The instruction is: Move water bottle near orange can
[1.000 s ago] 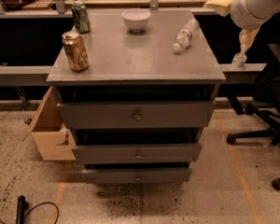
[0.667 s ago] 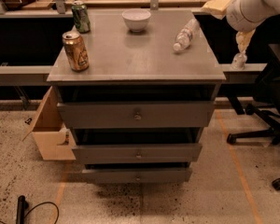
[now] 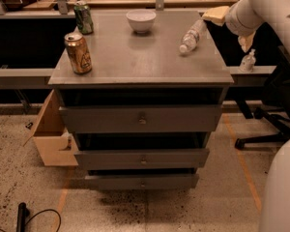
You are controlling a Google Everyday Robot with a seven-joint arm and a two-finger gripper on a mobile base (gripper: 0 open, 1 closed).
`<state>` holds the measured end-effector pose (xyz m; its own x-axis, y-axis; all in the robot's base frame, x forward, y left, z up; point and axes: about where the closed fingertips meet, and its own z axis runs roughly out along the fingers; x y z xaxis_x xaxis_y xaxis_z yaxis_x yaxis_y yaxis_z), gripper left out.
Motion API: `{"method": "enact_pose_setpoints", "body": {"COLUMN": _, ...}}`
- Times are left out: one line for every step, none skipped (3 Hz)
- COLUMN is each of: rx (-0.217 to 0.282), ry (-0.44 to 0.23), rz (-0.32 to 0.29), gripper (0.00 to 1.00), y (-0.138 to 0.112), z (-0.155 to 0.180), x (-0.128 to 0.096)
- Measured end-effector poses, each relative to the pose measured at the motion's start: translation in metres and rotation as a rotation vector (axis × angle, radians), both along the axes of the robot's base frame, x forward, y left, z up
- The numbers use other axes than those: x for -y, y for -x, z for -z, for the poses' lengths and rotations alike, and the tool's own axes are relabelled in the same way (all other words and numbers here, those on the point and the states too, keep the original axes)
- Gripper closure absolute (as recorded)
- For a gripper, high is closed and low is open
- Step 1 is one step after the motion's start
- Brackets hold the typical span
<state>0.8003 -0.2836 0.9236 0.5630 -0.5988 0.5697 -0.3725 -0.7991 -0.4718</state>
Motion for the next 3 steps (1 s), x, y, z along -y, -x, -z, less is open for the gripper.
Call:
{"method": "enact_pose_setpoints", "body": {"rx": -0.002, "ry": 0.065, "rz": -0.047, "gripper": 0.00, "y": -0.025, "z": 0.006, "x": -0.020}}
{"method": "enact_pose_setpoints", "body": {"rx": 0.003, "ry": 0.105, "rz": -0.097, "gripper": 0.00, "y": -0.046, "z": 0.015, "x": -0.045}}
{"method": "enact_pose_setpoints", "body": {"rx": 0.012, "ry": 0.149, "rz": -0.150, "gripper": 0.00, "y": -0.062, "z": 0.024, "x": -0.067}}
